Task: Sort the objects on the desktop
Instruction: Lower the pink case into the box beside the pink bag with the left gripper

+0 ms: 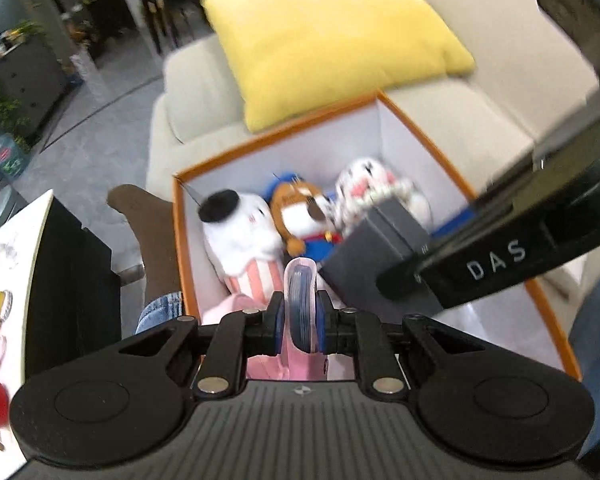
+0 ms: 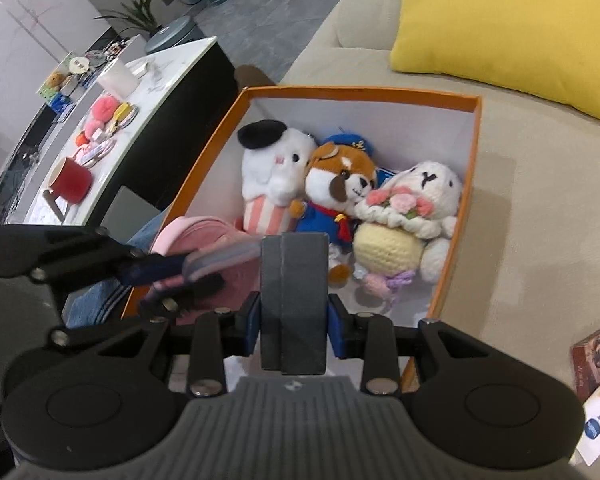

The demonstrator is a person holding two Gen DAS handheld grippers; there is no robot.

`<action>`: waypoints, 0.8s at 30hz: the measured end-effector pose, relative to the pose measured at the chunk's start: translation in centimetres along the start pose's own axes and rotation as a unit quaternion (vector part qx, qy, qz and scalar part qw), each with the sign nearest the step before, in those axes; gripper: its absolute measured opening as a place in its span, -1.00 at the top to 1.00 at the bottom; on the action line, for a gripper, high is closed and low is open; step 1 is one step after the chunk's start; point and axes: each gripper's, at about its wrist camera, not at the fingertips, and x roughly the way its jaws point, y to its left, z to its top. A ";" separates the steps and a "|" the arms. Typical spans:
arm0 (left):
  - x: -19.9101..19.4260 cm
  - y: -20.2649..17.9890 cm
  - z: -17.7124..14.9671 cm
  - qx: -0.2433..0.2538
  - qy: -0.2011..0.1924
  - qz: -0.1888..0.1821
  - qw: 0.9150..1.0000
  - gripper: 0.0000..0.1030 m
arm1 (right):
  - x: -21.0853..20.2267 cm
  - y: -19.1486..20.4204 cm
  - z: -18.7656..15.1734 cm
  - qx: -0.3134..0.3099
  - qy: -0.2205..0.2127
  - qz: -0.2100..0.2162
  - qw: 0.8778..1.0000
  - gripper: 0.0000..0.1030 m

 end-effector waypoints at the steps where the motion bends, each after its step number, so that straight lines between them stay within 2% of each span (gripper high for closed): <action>1: -0.1 0.3 -0.2 -0.018 -0.013 -0.001 1.000 0.66 | 0.2 0.0 0.0 0.005 0.003 0.001 1.000 0.31; 5: 0.1 2.4 -0.8 -0.098 -0.052 -0.001 0.994 0.67 | 1.2 0.5 0.1 0.010 0.011 -0.005 1.000 0.31; 9: 1.3 4.0 -1.4 -0.188 -0.081 -0.020 0.979 0.67 | 1.4 0.9 0.4 0.013 0.008 -0.013 1.000 0.31; 12: 2.1 3.7 -2.0 -0.195 -0.101 -0.018 0.975 0.67 | 1.1 0.8 0.5 0.011 0.008 -0.026 1.000 0.31; 15: 2.5 3.1 -2.8 -0.181 -0.114 -0.002 0.977 0.66 | 1.3 0.4 0.3 0.019 0.019 -0.027 0.999 0.31; 17: 2.2 3.0 -3.2 -0.175 -0.117 -0.005 0.978 0.65 | 1.5 0.4 0.2 0.021 0.020 -0.029 0.999 0.31; 21: 1.4 2.6 -3.9 -0.155 -0.092 -0.007 0.984 0.63 | 1.9 1.0 0.3 0.026 0.019 -0.025 0.999 0.30; 24: 1.0 2.9 -4.6 -0.159 -0.072 -0.019 0.984 0.63 | 2.7 1.6 0.0 0.024 0.029 -0.025 0.999 0.30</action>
